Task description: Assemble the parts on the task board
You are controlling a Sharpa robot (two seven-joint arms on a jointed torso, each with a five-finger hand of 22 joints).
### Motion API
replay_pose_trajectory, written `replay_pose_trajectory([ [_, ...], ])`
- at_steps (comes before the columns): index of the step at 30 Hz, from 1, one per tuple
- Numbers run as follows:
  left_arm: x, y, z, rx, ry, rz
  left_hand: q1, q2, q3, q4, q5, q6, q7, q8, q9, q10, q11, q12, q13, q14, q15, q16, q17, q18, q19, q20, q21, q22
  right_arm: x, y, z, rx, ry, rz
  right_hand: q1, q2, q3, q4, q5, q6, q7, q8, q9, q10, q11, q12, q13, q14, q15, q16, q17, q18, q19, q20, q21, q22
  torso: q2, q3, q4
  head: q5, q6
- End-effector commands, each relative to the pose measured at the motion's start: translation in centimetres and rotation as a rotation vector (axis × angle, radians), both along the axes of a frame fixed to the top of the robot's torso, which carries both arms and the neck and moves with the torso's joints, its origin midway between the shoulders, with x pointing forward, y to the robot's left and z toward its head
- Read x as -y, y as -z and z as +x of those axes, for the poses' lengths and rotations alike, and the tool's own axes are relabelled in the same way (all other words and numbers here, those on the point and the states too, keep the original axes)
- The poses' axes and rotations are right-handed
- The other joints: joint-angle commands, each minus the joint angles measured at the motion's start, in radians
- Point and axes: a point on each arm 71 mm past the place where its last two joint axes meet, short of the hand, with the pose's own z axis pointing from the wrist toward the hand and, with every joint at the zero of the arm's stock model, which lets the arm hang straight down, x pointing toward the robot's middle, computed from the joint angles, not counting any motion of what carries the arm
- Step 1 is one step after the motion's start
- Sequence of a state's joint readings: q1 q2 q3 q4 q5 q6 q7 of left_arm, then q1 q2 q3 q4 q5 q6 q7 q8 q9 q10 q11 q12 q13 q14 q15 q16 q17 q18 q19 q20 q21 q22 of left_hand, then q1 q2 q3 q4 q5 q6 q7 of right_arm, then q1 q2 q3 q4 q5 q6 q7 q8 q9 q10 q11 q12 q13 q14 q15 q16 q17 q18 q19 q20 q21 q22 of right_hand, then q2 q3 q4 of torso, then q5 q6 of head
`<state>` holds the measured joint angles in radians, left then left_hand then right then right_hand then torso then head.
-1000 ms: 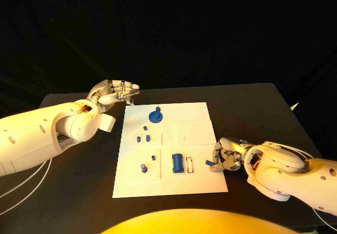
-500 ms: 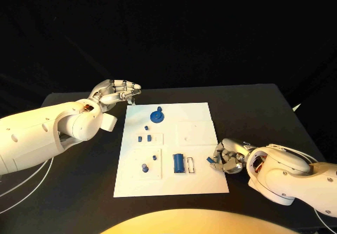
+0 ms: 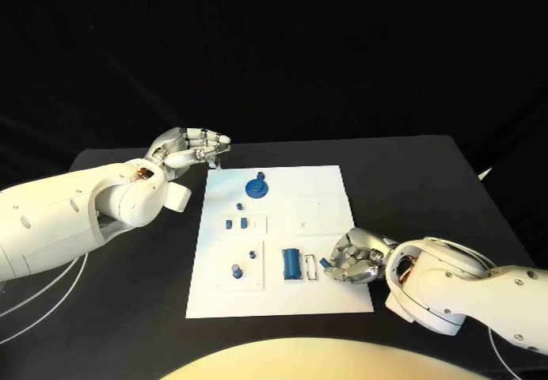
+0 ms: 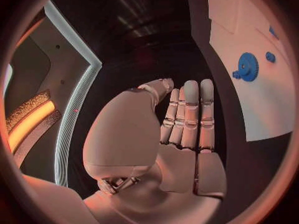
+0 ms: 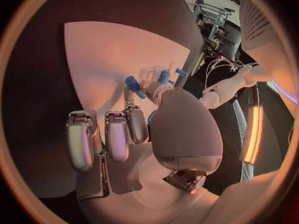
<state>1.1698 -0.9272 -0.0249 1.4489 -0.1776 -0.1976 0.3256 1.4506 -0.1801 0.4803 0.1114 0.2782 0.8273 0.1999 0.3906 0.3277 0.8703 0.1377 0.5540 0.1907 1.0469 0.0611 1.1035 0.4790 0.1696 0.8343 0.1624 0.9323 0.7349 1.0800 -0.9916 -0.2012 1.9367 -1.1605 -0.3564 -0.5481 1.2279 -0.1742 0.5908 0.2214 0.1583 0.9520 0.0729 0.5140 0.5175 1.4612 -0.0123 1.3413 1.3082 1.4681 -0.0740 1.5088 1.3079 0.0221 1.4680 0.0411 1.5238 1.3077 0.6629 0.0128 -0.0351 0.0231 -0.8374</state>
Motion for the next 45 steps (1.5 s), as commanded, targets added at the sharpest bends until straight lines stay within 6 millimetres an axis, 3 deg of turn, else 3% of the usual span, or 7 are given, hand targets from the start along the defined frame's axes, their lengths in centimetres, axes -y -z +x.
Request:
replay_pose_trajectory([
  [1,0.4,-0.1,-0.1,0.009,0.025,-0.002,-0.004,0.002,0.001,-0.005,-0.001,-0.008,0.002,0.002,0.0,-0.009,-0.001,0.006,-0.002,-0.009,0.001,0.004,0.001,0.013,-0.007,-0.002,-0.005,0.001,-0.5,0.4,0.0,-0.042,0.031,0.053,-0.022,0.002,0.007,0.003,-0.004,0.004,-0.005,0.004,0.018,0.0,0.005,-0.001,0.111,0.076,0.005,0.0,0.135,-0.01,0.079,0.001,-0.007,0.248,0.0,0.0,0.0002,-0.001,0.0],
  [23,0.3,-0.1,-0.1,0.007,0.027,-0.001,-0.003,0.003,0.003,-0.006,-0.001,-0.011,0.003,0.002,0.0,-0.011,0.0,0.007,-0.002,-0.01,0.002,0.005,0.001,0.013,-0.007,-0.002,-0.004,0.002,-2.2,0.7,0.1,-0.049,0.012,0.081,-0.109,-0.009,0.001,0.012,-0.027,0.007,-0.003,0.004,0.025,0.001,0.008,0.0,0.113,0.076,0.007,0.0,0.136,-0.01,0.078,0.003,-0.01,0.247,0.0,-0.0012,0.0015,0.001,-0.002],
  [26,0.3,-0.1,-0.1,0.007,0.027,-0.001,-0.004,0.002,0.002,-0.006,-0.001,-0.011,0.004,0.002,0.0,-0.012,0.0,0.007,-0.002,-0.011,0.002,0.005,0.001,0.013,-0.007,-0.002,-0.004,0.002,-2.3,0.7,0.2,-0.052,0.008,0.079,-0.136,-0.013,-0.016,0.014,0.005,0.009,-0.002,0.004,0.027,0.001,0.009,0.0,0.114,0.076,0.008,0.0,0.135,-0.01,0.078,0.004,-0.011,0.247,0.001,-0.0015,0.0019,0.002,-0.002],
  [34,0.3,-0.1,-0.1,0.007,0.027,-0.001,-0.004,0.002,0.002,-0.006,-0.001,-0.011,0.004,0.002,0.0,-0.012,0.0,0.007,-0.002,-0.011,0.002,0.005,0.001,0.013,-0.007,-0.002,-0.004,0.002,-2.4,0.9,0.3,-0.053,-0.004,0.063,-0.171,-0.019,-0.047,0.024,-0.002,0.011,-0.001,0.003,0.029,0.002,0.01,0.001,0.115,0.076,0.009,0.0,0.136,-0.01,0.078,0.005,-0.011,0.247,0.001,-0.0004,0.0004,0.003,-0.005],
  [37,0.3,-0.1,-0.1,0.007,0.026,-0.001,-0.004,0.002,0.002,-0.006,-0.001,-0.011,0.004,0.002,0.0,-0.012,0.0,0.007,-0.002,-0.011,0.002,0.005,0.001,0.013,-0.007,-0.002,-0.004,0.002,-2.4,0.9,0.3,-0.048,-0.011,0.058,-0.186,-0.026,-0.073,0.029,0.033,0.012,-0.001,0.002,0.031,0.002,0.01,0.0,0.115,0.076,0.009,-0.001,0.135,-0.01,0.077,0.005,-0.011,0.246,0.001,0.0,0.0003,0.004,-0.006],
  [45,0.2,-0.1,-0.1,0.007,0.026,0.0,-0.006,0.003,0.002,-0.005,-0.001,-0.013,0.004,0.003,0.0,-0.013,0.001,0.007,-0.002,-0.011,0.003,0.005,0.001,0.013,-0.008,-0.001,-0.004,0.002,-2.5,0.8,0.4,-0.027,-0.018,0.05,-0.208,-0.038,-0.125,0.046,0.021,0.011,0.0,-0.002,0.033,-0.001,0.011,-0.004,0.113,0.075,0.01,-0.003,0.131,-0.008,0.074,0.005,-0.018,0.245,-0.001,0.0004,-0.0003,0.003,-0.006],
])
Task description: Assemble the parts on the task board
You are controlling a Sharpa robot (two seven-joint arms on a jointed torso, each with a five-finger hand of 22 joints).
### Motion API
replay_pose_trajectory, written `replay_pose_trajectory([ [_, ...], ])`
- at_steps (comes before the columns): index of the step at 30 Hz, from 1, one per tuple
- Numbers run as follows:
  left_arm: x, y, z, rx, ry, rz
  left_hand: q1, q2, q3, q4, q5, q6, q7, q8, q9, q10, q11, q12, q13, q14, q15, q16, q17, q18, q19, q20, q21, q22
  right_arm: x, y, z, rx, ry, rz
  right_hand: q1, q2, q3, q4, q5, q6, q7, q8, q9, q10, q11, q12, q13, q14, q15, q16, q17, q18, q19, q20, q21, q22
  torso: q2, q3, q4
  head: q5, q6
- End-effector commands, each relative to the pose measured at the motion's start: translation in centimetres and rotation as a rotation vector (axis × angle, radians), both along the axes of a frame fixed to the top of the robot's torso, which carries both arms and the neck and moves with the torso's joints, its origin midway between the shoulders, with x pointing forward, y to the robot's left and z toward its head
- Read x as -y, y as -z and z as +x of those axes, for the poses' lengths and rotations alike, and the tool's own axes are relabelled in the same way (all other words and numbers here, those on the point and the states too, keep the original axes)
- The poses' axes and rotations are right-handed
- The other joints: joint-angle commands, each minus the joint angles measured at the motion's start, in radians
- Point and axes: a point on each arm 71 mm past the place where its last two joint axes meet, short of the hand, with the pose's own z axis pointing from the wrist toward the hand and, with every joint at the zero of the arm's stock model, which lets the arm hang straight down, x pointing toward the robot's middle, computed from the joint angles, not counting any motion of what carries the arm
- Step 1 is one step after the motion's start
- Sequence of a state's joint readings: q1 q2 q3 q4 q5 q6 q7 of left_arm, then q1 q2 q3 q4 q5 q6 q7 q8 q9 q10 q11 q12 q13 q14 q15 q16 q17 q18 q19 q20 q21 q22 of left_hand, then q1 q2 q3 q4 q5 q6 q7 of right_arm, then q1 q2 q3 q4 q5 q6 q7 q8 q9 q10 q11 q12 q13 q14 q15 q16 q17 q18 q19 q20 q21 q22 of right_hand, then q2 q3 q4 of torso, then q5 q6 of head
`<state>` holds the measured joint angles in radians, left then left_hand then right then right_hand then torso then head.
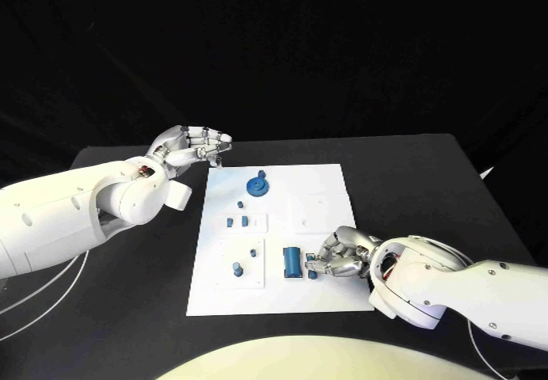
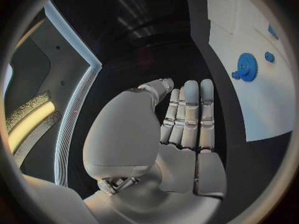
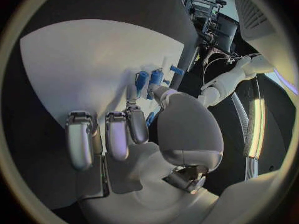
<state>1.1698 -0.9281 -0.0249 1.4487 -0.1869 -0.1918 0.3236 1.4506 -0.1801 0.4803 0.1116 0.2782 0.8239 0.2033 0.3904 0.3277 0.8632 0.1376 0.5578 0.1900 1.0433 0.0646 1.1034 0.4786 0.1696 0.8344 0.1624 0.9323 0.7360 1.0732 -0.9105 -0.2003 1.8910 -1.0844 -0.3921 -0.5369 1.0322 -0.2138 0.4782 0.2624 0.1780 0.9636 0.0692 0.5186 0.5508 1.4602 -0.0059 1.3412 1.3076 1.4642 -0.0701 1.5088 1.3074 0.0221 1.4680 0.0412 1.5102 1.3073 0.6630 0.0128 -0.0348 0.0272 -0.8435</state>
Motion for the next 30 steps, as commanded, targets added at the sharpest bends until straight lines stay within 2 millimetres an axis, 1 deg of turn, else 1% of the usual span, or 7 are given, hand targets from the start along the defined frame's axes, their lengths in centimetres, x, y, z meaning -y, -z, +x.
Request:
replay_pose_trajectory([
  [1,0.2,-0.1,0.0,0.005,0.018,-0.007,-0.006,0.003,0.002,-0.005,-0.001,-0.009,0.001,0.003,0.0,-0.006,0.001,0.004,-0.002,-0.008,-0.001,0.005,0.001,0.013,-0.008,-0.001,-0.004,0.001,-0.3,0.0,-0.1,0.013,-0.035,-0.01,-0.015,0.0,-0.028,0.01,0.018,-0.001,0.003,-0.007,0.0,0.0,0.004,-0.004,0.114,0.079,0.006,-0.004,0.13,-0.008,0.074,0.005,-0.005,0.245,-0.001,0.0003,-0.0009,-0.001,0.0],
  [4,0.2,-0.1,0.0,0.005,0.018,-0.006,-0.006,0.003,0.002,-0.005,-0.001,-0.009,0.001,0.003,0.0,-0.006,0.001,0.004,-0.002,-0.008,-0.001,0.005,0.001,0.013,-0.008,-0.001,-0.004,0.001,-0.3,0.0,-0.1,0.017,-0.036,-0.009,-0.02,-0.003,-0.049,0.018,0.018,-0.001,0.003,-0.009,0.001,-0.001,0.004,-0.005,0.114,0.079,0.006,-0.004,0.131,-0.008,0.074,0.005,-0.006,0.245,0.0,0.0006,-0.0008,-0.001,0.001],
  [11,0.3,-0.1,0.0,0.002,0.018,-0.006,-0.006,0.003,0.002,-0.005,-0.001,-0.009,0.001,0.003,0.0,-0.006,0.001,0.004,-0.002,-0.008,-0.001,0.005,0.001,0.013,-0.008,-0.001,-0.004,0.001,-0.3,-0.1,-0.2,0.023,-0.054,0.004,-0.022,-0.005,-0.058,0.021,0.018,-0.001,0.002,-0.009,0.001,0.0,0.004,-0.004,0.115,0.079,0.005,-0.003,0.131,-0.008,0.074,0.005,-0.005,0.245,0.0,0.0002,0.0004,-0.004,0.002],
  [14,0.4,-0.1,-0.1,0.0,0.02,-0.007,-0.006,0.003,0.002,-0.005,-0.001,-0.009,0.001,0.003,0.0,-0.006,0.001,0.004,-0.002,-0.008,-0.001,0.005,0.001,0.013,-0.008,-0.001,-0.004,0.001,0.0,-0.2,-0.4,0.021,-0.081,0.013,0.019,-0.001,-0.073,0.005,0.022,-0.003,0.002,-0.011,0.003,-0.002,0.003,-0.007,0.114,0.079,0.005,-0.004,0.13,-0.007,0.073,0.004,-0.009,0.244,0.0,0.0005,0.0003,-0.003,0.003],
  [19,0.2,-0.1,-0.1,-0.001,0.016,-0.005,-0.006,0.003,0.002,-0.005,-0.001,-0.009,0.001,0.003,0.0,-0.006,0.001,0.004,-0.002,-0.008,-0.001,0.005,0.001,0.013,-0.008,-0.001,-0.004,0.001,0.5,-0.2,-0.7,0.008,-0.117,0.02,0.058,-0.006,-0.094,-0.009,0.0,-0.003,0.003,-0.014,0.003,-0.002,0.004,-0.007,0.114,0.079,0.006,-0.003,0.133,-0.007,0.073,0.005,-0.008,0.244,-0.001,-0.0002,-0.0009,0.0,0.003],
  [28,0.3,0.0,-0.1,-0.006,0.017,-0.011,-0.007,0.003,0.002,-0.004,-0.001,-0.012,0.002,0.003,-0.001,-0.007,0.001,0.005,-0.002,-0.008,0.0,0.006,0.001,0.013,-0.008,0.0,-0.004,0.002,1.1,-0.3,-1.1,-0.002,-0.124,0.021,0.081,-0.011,-0.107,-0.016,-0.008,-0.003,0.004,-0.017,0.002,-0.002,0.005,-0.008,0.114,0.08,0.006,-0.002,0.135,-0.008,0.074,0.005,-0.005,0.245,-0.001,-0.0001,-0.0011,-0.003,0.005],
  [30,0.3,0.0,-0.1,-0.006,0.017,-0.011,-0.007,0.003,0.002,-0.004,-0.001,-0.012,0.002,0.003,-0.001,-0.007,0.001,0.005,-0.002,-0.008,0.0,0.006,0.001,0.013,-0.008,0.0,-0.004,0.002,1.2,-0.3,-1.1,-0.003,-0.124,0.021,0.081,-0.011,-0.107,-0.016,-0.008,-0.003,0.004,-0.017,0.002,-0.002,0.005,-0.008,0.114,0.08,0.006,-0.002,0.135,-0.008,0.074,0.005,-0.005,0.245,0.0,0.0006,-0.0006,-0.003,0.004],
])
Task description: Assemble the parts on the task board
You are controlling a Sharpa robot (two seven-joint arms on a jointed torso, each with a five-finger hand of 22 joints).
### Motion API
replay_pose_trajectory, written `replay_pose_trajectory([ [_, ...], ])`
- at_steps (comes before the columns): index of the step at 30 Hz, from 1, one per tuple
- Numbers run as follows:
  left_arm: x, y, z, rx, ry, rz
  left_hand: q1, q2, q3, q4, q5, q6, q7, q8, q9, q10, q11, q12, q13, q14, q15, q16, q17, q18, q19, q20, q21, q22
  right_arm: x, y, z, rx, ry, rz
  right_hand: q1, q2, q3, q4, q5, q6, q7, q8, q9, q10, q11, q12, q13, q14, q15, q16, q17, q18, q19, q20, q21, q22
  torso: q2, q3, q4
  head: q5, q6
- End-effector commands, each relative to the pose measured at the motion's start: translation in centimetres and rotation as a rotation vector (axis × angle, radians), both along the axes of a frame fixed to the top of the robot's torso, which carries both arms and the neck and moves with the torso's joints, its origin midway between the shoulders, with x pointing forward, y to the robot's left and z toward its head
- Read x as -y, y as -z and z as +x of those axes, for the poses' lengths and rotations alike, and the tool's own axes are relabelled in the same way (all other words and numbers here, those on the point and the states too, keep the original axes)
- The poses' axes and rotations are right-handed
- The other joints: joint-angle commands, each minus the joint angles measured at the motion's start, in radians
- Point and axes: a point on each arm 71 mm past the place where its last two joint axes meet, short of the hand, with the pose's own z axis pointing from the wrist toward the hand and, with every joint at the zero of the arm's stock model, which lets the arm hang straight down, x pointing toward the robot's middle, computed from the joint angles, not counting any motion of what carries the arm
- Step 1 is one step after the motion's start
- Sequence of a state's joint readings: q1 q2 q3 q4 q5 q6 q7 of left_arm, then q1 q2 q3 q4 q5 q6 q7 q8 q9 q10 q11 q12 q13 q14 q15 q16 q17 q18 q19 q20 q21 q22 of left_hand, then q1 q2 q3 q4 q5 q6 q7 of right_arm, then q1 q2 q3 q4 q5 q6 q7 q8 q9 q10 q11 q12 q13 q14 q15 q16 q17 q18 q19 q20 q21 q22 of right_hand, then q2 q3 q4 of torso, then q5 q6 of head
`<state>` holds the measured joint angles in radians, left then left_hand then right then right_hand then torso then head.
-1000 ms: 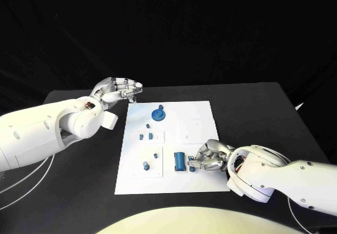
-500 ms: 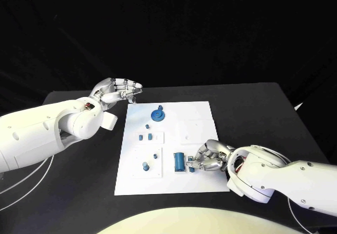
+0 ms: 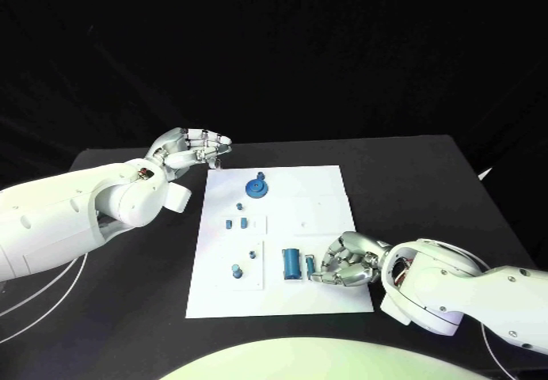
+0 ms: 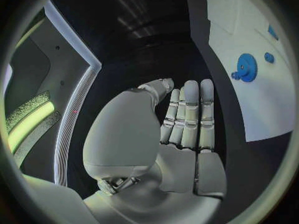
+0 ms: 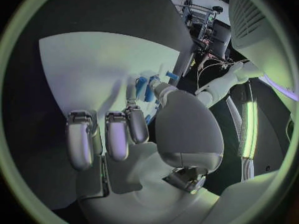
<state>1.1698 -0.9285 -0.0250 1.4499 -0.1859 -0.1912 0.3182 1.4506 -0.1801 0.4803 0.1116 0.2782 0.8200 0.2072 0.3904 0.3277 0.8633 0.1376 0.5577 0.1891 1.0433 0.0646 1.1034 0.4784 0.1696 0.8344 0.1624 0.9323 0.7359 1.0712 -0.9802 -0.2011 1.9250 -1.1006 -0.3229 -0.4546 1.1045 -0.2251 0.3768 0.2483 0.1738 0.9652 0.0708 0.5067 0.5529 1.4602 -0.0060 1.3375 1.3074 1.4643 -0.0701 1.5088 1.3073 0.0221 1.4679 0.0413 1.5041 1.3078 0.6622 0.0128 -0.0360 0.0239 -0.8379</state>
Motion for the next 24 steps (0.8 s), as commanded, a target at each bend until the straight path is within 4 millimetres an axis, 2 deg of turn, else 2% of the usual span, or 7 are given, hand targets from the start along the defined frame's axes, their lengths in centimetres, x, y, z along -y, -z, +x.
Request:
replay_pose_trajectory([
  [1,0.3,-0.1,0.0,-0.001,0.016,-0.012,-0.007,0.004,0.002,-0.004,-0.001,-0.008,-0.002,0.003,-0.001,-0.008,0.001,0.005,-0.001,-0.008,0.0,0.006,0.001,0.013,-0.008,0.0,-0.004,0.002,-0.3,0.0,-0.3,-0.007,-0.049,0.008,0.009,0.0,-0.005,-0.002,-0.004,-0.005,0.002,-0.005,0.0,-0.002,0.005,-0.004,0.114,0.08,0.006,-0.002,0.136,-0.008,0.074,0.005,0.001,0.244,0.001,0.0009,0.0009,0.0,-0.001],
  [10,0.3,-0.1,0.0,-0.001,0.016,-0.013,-0.007,0.004,0.002,-0.004,-0.001,-0.008,-0.002,0.003,-0.001,-0.008,0.001,0.005,-0.001,-0.008,0.0,0.006,0.001,0.013,-0.008,0.0,-0.004,0.002,-0.3,0.2,-0.1,-0.012,-0.052,-0.009,0.02,0.003,-0.007,-0.005,-0.005,-0.002,0.001,-0.005,0.0,-0.002,0.004,-0.004,0.115,0.08,0.006,-0.001,0.137,-0.009,0.075,0.005,0.003,0.245,0.001,0.0012,0.0016,0.0,-0.005],
  [15,0.4,-0.1,0.0,-0.001,0.017,-0.013,-0.007,0.004,0.002,-0.004,-0.001,-0.008,-0.002,0.003,-0.001,-0.008,0.001,0.005,-0.001,-0.008,0.0,0.006,0.001,0.013,-0.008,0.0,-0.004,0.002,-0.3,0.5,0.3,-0.005,-0.037,-0.024,0.033,0.01,-0.007,-0.008,-0.005,0.0,0.0,-0.006,0.0,-0.001,0.003,-0.002,0.116,0.08,0.005,-0.001,0.137,-0.009,0.076,0.005,0.005,0.245,0.001,-0.0002,0.0012,-0.001,-0.006],
  [20,0.5,0.0,-0.1,-0.01,0.02,-0.02,-0.008,0.004,0.002,-0.004,-0.001,-0.009,-0.002,0.004,-0.001,-0.009,0.002,0.007,-0.001,-0.008,0.0,0.007,0.001,0.013,-0.009,0.0,-0.004,0.002,-0.2,0.6,0.9,0.018,-0.002,-0.035,0.038,0.015,-0.007,-0.008,-0.005,0.003,-0.001,-0.005,0.001,0.001,0.003,0.002,0.119,0.081,0.005,0.0,0.14,-0.01,0.077,0.005,0.008,0.246,0.0,0.0011,0.0033,0.001,-0.006],
  [24,0.5,0.0,-0.1,-0.013,0.019,-0.023,-0.008,0.004,0.002,-0.004,-0.001,-0.009,-0.002,0.004,-0.001,-0.009,0.002,0.007,-0.001,-0.008,0.0,0.007,0.001,0.013,-0.009,0.0,-0.004,0.002,-0.2,0.7,1.1,0.026,0.009,-0.04,0.039,0.016,-0.007,-0.008,-0.005,0.004,-0.001,-0.005,0.001,0.001,0.002,0.002,0.118,0.08,0.005,0.0,0.139,-0.01,0.078,0.005,0.009,0.247,0.0,-0.0001,0.0012,0.002,-0.004],
])
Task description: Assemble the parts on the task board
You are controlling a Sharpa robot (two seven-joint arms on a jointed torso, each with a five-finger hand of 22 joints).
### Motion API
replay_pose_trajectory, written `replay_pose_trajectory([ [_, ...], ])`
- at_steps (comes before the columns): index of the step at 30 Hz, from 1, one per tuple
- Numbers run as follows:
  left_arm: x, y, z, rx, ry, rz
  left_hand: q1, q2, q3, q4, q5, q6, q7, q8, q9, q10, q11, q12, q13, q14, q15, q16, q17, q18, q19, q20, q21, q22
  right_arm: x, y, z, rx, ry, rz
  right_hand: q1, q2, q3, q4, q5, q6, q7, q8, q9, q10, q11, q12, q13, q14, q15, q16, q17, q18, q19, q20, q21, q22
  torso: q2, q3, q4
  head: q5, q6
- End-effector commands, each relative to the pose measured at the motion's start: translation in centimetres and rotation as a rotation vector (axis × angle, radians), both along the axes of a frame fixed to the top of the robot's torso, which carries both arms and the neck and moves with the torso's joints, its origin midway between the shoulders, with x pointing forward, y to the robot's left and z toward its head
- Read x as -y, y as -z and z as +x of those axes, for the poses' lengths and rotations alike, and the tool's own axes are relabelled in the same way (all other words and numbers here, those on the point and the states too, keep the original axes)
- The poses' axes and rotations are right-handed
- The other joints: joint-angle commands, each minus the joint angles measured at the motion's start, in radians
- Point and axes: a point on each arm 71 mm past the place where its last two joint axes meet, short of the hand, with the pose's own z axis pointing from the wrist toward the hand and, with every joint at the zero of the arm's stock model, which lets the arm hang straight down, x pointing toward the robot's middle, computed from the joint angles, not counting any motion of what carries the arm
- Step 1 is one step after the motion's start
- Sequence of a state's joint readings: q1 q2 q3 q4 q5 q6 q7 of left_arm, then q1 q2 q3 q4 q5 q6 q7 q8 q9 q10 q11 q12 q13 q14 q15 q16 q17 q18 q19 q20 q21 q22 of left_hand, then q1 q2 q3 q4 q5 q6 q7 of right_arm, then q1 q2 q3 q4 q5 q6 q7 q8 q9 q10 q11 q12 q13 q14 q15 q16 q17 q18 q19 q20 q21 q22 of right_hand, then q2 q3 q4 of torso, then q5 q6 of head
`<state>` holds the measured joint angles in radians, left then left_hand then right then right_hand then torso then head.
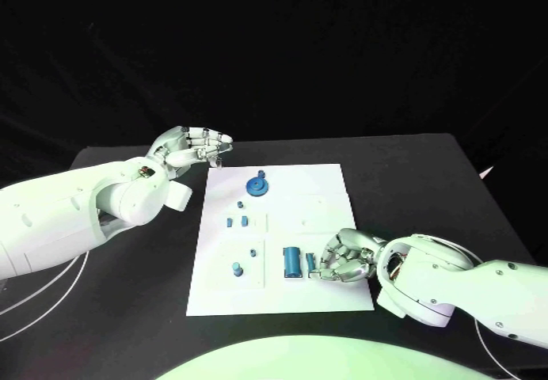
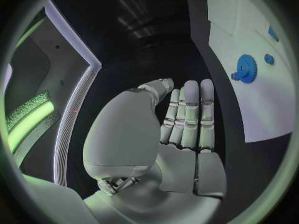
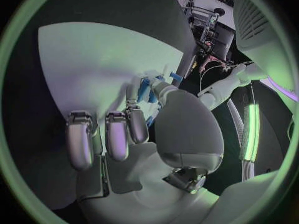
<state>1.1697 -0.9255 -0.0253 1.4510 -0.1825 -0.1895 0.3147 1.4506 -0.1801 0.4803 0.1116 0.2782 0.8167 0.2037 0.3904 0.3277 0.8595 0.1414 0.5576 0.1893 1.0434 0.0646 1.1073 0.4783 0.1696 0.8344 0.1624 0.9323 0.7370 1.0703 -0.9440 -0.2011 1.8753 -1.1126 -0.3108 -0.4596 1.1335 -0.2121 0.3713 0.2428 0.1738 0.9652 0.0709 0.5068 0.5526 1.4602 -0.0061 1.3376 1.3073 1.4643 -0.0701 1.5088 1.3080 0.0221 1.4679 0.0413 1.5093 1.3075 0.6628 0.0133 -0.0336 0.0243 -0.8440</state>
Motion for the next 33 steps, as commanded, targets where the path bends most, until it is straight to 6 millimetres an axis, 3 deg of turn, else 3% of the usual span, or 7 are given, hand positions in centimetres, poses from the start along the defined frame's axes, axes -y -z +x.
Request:
replay_pose_trajectory([
  [1,0.3,0.0,-0.1,-0.008,0.016,-0.02,-0.008,0.004,0.002,-0.004,-0.001,-0.006,0.002,0.004,-0.001,-0.005,-0.002,0.007,-0.001,-0.008,0.0,0.003,0.001,0.013,-0.009,0.0,-0.004,0.001,0.1,0.0,0.2,0.023,0.013,-0.015,0.01,0.003,-0.002,-0.003,-0.005,0.004,-0.001,-0.005,0.001,0.001,0.002,0.001,0.118,0.08,0.005,0.0,0.138,-0.01,0.078,0.005,0.003,0.247,0.0,-0.0005,-0.0015,0.001,0.002],
  [8,0.3,0.0,-0.1,-0.01,0.017,-0.021,-0.008,0.004,0.002,-0.004,-0.001,-0.006,0.002,0.004,-0.001,-0.005,-0.002,0.007,-0.001,-0.008,0.0,0.003,0.001,0.013,-0.009,0.0,-0.004,0.001,0.0,0.2,0.3,0.019,0.002,-0.022,0.019,0.002,-0.004,-0.006,-0.006,0.005,-0.002,-0.005,0.001,0.001,0.001,0.001,0.118,0.08,0.004,0.0,0.138,-0.009,0.077,0.004,0.002,0.247,0.0,-0.0008,-0.001,0.0,0.002],
  [13,0.3,0.0,-0.1,-0.011,0.016,-0.02,-0.008,0.004,0.002,-0.004,-0.001,-0.006,0.002,0.004,-0.001,-0.005,-0.002,0.007,-0.001,-0.008,0.0,0.003,0.001,0.013,-0.009,0.0,-0.004,0.001,-0.2,0.2,0.3,0.018,-0.008,-0.025,0.05,-0.003,-0.016,-0.016,-0.043,0.007,-0.002,-0.009,-0.001,0.001,0.001,-0.001,0.118,0.08,0.003,0.0,0.138,-0.009,0.077,0.003,0.001,0.246,0.0,-0.0008,-0.0012,0.0,0.002],
  [24,0.2,0.0,-0.1,-0.01,0.016,-0.02,-0.008,0.004,0.002,-0.004,-0.001,-0.006,0.002,0.004,-0.001,-0.005,-0.002,0.007,-0.001,-0.008,0.0,0.003,0.001,0.013,-0.009,0.0,-0.004,0.001,-0.1,0.1,0.3,0.031,-0.002,-0.019,0.059,-0.003,-0.018,-0.019,-0.05,0.007,-0.003,-0.01,-0.001,0.001,0.001,0.001,0.119,0.08,0.003,0.0,0.139,-0.009,0.077,0.003,0.002,0.246,0.0,-0.0005,-0.0007,0.0,0.003],
  [28,0.1,0.0,-0.1,-0.01,0.014,-0.019,-0.008,0.004,0.003,-0.005,-0.001,-0.007,0.002,0.006,-0.001,-0.006,-0.002,0.008,-0.001,-0.009,0.001,0.004,0.001,0.013,-0.009,0.001,-0.004,0.001,0.2,-0.4,0.0,0.013,0.001,-0.001,0.051,-0.005,-0.028,-0.01,-0.044,0.009,-0.001,-0.012,-0.002,0.0,0.002,-0.002,0.117,0.08,0.004,-0.002,0.136,-0.008,0.074,0.003,-0.006,0.244,0.0,0.0008,-0.001,0.002,0.004],
  [33,0.1,0.0,-0.1,-0.007,0.012,-0.019,-0.008,0.004,0.003,-0.005,-0.001,-0.007,0.002,0.006,-0.001,-0.006,-0.002,0.008,-0.001,-0.009,0.001,0.004,0.001,0.013,-0.009,0.001,-0.004,0.001,0.7,-1.9,0.5,0.018,0.009,0.054,0.037,-0.021,-0.062,0.011,-0.032,-0.002,0.004,-0.021,-0.005,-0.006,0.006,-0.013,0.111,0.078,0.007,-0.006,0.129,-0.005,0.068,0.005,-0.018,0.241,-0.002,-0.0009,-0.0021,-0.001,0.009],
])
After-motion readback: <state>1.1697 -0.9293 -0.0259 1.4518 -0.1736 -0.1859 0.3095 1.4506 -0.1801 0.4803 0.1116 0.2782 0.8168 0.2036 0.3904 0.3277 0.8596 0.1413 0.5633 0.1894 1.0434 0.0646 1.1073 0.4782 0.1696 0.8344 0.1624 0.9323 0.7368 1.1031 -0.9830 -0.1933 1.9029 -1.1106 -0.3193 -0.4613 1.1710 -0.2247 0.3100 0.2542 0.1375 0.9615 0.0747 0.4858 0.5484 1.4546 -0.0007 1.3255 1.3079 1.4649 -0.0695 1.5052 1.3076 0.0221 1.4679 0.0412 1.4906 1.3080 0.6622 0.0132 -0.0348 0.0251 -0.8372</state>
